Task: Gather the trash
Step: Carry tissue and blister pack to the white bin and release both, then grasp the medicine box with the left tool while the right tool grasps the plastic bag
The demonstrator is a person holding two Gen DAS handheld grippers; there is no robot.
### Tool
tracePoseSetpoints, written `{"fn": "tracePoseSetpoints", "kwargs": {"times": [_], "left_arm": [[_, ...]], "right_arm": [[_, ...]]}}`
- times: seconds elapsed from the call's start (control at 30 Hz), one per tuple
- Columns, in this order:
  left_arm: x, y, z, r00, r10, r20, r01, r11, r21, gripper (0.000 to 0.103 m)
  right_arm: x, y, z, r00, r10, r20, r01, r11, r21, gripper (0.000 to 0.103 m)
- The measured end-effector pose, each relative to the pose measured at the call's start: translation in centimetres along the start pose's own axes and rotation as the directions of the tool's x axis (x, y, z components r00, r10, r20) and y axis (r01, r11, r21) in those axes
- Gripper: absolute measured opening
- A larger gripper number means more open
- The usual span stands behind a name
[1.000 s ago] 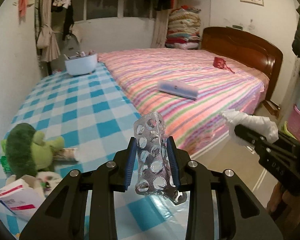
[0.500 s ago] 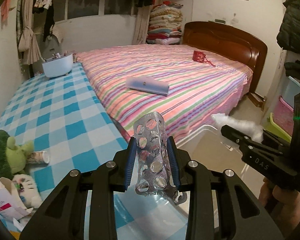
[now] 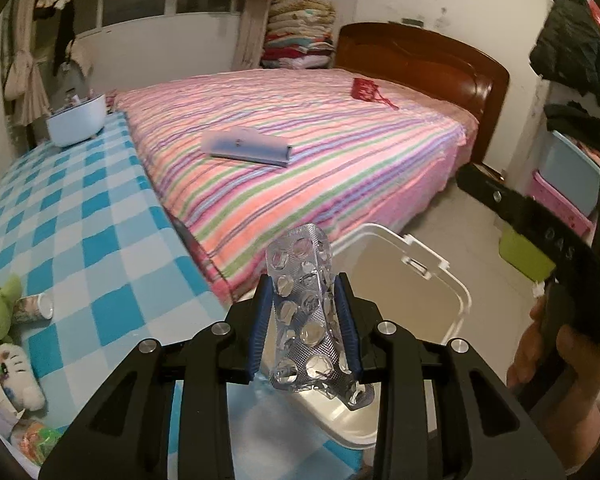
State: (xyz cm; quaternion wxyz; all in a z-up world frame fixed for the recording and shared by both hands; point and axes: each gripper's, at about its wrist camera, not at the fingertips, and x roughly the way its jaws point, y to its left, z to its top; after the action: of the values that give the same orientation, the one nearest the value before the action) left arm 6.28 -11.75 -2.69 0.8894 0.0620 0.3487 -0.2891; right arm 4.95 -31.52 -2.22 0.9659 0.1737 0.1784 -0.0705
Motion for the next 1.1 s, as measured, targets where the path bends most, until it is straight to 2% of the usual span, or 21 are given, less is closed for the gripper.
{"fn": "tracePoseSetpoints", "kwargs": {"times": [0.27, 0.3, 0.33, 0.37, 0.4, 0.53, 0.7, 0.8, 1.0, 1.1], "left_arm": [[0.8, -1.9, -0.5, 1.000, -0.016, -0.027, 0.017, 0.999, 0.051, 0.034], [0.8, -2.1, -0.6, 0.999, -0.017, -0.029, 0.019, 0.998, 0.054, 0.039], [0.8, -2.2, -0.6, 0.999, -0.015, -0.028, 0.017, 0.998, 0.061, 0.053], [0.7, -2.4, -0.7, 1.000, -0.010, -0.024, 0.012, 0.997, 0.070, 0.061], [0.5, -2.6, -0.7, 1.000, 0.000, -0.008, 0.000, 0.997, 0.083, 0.074], [-0.7, -3.3, -0.6, 0.998, 0.038, 0.041, -0.043, 0.991, 0.126, 0.085], [-2.4, -2.1, 0.0, 0.995, 0.067, 0.070, -0.074, 0.992, 0.098, 0.089], [-3.7, -0.4, 0.2, 0.989, 0.115, 0.092, -0.120, 0.991, 0.056, 0.089], [-6.5, 3.8, -0.1, 0.973, 0.207, 0.102, -0.206, 0.978, -0.017, 0.090], [-8.1, 6.4, -0.7, 0.967, 0.239, 0.091, -0.234, 0.970, -0.070, 0.090]], "right_arm": [[-1.1, -0.3, 0.5, 0.999, -0.006, 0.053, 0.005, 1.000, 0.015, 0.062], [-1.2, -0.4, 0.5, 0.998, -0.007, 0.058, 0.007, 1.000, 0.014, 0.062], [-1.3, -0.4, 0.6, 0.998, -0.008, 0.062, 0.007, 1.000, 0.012, 0.062], [-1.3, -0.4, 0.6, 0.998, -0.009, 0.065, 0.009, 1.000, 0.011, 0.062], [-1.4, -0.4, 0.6, 0.998, -0.009, 0.064, 0.008, 1.000, 0.013, 0.062], [-1.5, -0.5, 0.7, 0.998, -0.004, 0.067, 0.003, 1.000, 0.017, 0.062], [-1.3, 0.4, 0.9, 0.998, 0.028, 0.059, -0.029, 1.000, 0.011, 0.062], [-0.8, 1.6, 0.8, 0.997, 0.057, 0.044, -0.057, 0.998, -0.004, 0.062], [0.6, 5.7, 0.1, 0.986, 0.163, -0.021, -0.164, 0.985, -0.054, 0.062], [1.2, 8.3, -0.5, 0.970, 0.235, -0.064, -0.240, 0.967, -0.085, 0.062]]}}
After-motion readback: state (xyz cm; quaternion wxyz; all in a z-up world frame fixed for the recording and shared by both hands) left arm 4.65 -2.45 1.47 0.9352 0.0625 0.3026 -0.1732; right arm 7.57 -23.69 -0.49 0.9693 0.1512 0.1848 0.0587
